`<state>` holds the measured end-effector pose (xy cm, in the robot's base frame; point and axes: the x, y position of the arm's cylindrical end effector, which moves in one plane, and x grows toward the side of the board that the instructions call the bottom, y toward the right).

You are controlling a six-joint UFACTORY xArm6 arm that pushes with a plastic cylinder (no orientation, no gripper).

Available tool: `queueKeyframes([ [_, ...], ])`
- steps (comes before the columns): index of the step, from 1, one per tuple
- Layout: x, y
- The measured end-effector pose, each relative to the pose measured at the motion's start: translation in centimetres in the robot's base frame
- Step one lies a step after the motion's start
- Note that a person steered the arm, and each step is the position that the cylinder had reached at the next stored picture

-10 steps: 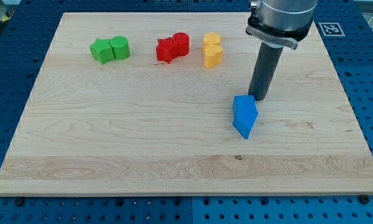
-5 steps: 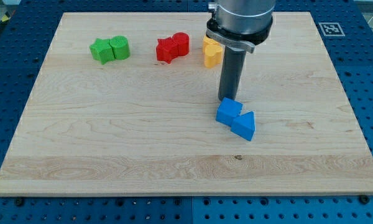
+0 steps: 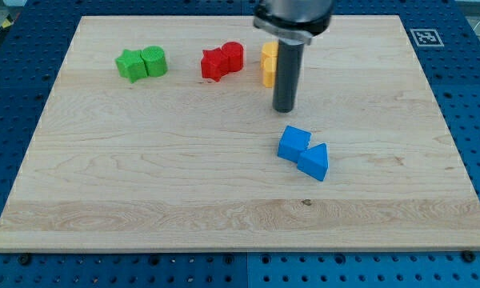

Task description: Push the blue cube towards the left of the blue triangle

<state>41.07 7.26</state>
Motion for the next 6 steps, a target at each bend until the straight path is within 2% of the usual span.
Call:
queueKeyframes([
  [1, 0.5, 2.9],
  [2, 2.9, 4.3],
  [6, 7.2, -0.8],
])
